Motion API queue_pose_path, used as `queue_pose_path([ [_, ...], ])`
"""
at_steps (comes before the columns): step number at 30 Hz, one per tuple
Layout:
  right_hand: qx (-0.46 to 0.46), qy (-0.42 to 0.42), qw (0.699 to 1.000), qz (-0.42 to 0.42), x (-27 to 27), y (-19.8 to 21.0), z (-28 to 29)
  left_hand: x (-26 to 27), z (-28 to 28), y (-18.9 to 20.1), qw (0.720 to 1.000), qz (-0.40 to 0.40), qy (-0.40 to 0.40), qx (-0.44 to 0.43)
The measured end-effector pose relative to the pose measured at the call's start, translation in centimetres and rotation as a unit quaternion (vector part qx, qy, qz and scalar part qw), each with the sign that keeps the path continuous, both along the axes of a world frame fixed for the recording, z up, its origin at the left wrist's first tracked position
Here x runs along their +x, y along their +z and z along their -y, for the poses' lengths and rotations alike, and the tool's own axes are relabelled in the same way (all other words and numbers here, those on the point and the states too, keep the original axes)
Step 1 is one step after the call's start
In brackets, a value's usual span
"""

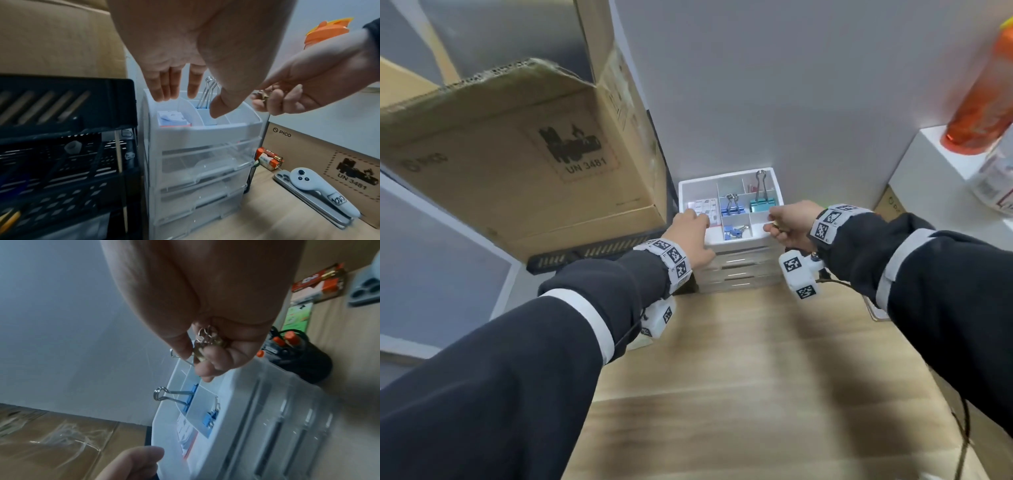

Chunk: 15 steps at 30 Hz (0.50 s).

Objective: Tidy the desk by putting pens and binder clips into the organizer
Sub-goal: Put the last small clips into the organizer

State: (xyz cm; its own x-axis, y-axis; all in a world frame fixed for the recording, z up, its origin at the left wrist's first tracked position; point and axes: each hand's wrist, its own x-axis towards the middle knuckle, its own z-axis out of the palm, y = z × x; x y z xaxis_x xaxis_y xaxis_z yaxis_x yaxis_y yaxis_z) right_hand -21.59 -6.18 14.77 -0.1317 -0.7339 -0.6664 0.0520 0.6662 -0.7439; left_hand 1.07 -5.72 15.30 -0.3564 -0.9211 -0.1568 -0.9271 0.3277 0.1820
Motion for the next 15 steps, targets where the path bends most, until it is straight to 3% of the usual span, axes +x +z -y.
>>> queue_pose_path([
  [8,-0.012,0.054,0.986,-0.159,0.5,0.2,3.4,-1.9,2.6,0.4,1.0,0.001,0.006,0.006],
  [15,-0.004,0.081,0.975,-0.209,1.0,0.6,3.9,-2.3,3.3,0.2,1.0,0.012,0.013,0.018],
])
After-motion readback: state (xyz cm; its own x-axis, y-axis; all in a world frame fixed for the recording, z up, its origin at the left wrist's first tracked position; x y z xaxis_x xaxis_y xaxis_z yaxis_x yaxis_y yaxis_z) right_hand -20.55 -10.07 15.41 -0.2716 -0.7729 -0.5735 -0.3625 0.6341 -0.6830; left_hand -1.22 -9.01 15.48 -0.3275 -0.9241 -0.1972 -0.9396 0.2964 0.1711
